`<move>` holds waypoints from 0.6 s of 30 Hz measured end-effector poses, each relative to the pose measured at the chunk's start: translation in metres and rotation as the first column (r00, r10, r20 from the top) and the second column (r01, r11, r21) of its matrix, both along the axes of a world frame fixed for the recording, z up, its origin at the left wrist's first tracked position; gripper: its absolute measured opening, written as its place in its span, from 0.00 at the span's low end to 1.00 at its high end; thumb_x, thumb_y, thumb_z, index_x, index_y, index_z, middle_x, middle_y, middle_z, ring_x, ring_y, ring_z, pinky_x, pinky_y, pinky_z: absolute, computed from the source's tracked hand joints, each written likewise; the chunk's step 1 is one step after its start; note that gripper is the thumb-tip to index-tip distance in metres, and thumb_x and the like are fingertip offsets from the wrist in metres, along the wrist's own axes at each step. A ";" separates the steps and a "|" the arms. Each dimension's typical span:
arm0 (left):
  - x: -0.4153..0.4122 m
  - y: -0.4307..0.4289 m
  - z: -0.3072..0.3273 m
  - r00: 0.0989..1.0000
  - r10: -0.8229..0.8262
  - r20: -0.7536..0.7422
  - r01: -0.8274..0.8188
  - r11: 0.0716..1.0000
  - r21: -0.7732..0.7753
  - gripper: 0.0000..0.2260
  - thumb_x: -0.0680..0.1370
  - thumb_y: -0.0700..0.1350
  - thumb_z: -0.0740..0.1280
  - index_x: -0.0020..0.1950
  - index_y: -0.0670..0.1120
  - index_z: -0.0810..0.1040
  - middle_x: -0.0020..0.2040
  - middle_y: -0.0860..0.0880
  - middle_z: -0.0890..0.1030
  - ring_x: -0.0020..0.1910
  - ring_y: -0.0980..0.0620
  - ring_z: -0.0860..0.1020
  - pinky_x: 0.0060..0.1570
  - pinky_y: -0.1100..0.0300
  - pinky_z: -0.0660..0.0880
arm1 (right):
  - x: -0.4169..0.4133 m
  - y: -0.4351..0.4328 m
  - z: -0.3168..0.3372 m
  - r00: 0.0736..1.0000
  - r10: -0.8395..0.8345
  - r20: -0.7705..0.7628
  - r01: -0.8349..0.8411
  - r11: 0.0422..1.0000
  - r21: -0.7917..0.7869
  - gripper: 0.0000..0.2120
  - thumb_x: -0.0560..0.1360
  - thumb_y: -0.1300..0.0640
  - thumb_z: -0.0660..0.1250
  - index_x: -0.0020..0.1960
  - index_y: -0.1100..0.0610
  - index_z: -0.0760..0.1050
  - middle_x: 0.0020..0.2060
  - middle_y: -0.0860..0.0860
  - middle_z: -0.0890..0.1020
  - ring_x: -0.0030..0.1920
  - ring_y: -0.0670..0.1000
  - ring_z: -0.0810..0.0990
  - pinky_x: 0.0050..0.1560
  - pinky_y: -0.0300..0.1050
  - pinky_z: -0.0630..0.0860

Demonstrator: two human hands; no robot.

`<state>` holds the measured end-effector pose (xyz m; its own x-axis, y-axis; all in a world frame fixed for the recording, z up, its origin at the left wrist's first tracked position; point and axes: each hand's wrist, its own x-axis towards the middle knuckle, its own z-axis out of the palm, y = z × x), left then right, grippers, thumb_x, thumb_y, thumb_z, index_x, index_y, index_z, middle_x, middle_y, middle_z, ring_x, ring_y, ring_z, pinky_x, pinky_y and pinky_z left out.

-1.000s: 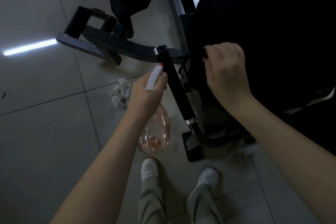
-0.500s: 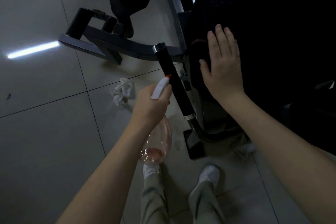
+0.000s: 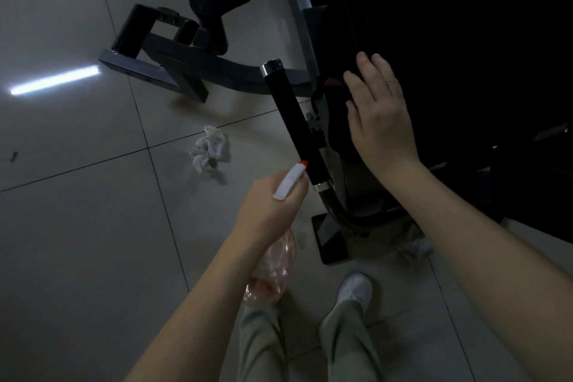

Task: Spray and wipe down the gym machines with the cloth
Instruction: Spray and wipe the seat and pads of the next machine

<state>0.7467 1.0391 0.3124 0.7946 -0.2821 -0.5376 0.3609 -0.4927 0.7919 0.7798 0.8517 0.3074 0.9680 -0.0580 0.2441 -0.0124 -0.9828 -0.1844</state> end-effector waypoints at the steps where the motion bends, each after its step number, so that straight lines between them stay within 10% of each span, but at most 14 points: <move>1: -0.003 0.001 -0.001 1.000 0.001 0.000 -0.001 1.000 0.001 0.22 0.76 0.55 0.62 0.44 0.34 0.75 0.38 0.35 0.78 0.39 0.39 0.79 0.43 0.40 0.75 | -0.001 0.000 0.000 1.000 -0.001 -0.001 0.001 1.000 0.003 0.19 0.77 0.61 0.55 0.66 0.64 0.71 0.68 0.63 0.70 0.70 0.63 0.65 0.69 0.60 0.65; 12: -0.021 0.020 -0.004 0.996 0.080 -0.028 -0.080 0.997 0.011 0.21 0.75 0.55 0.61 0.49 0.35 0.75 0.44 0.35 0.78 0.46 0.38 0.79 0.46 0.39 0.76 | -0.029 0.018 0.015 0.999 -0.038 0.030 0.032 0.980 0.197 0.14 0.78 0.62 0.57 0.61 0.65 0.74 0.60 0.61 0.76 0.64 0.58 0.72 0.65 0.39 0.64; 18: -0.014 0.030 -0.010 0.986 0.164 -0.002 -0.164 0.986 0.025 0.13 0.79 0.48 0.64 0.49 0.37 0.77 0.44 0.34 0.79 0.45 0.38 0.79 0.45 0.41 0.76 | -0.034 0.073 -0.020 0.891 -0.067 -0.449 0.241 0.907 0.345 0.30 0.80 0.51 0.58 0.76 0.61 0.51 0.72 0.58 0.61 0.71 0.54 0.63 0.65 0.41 0.64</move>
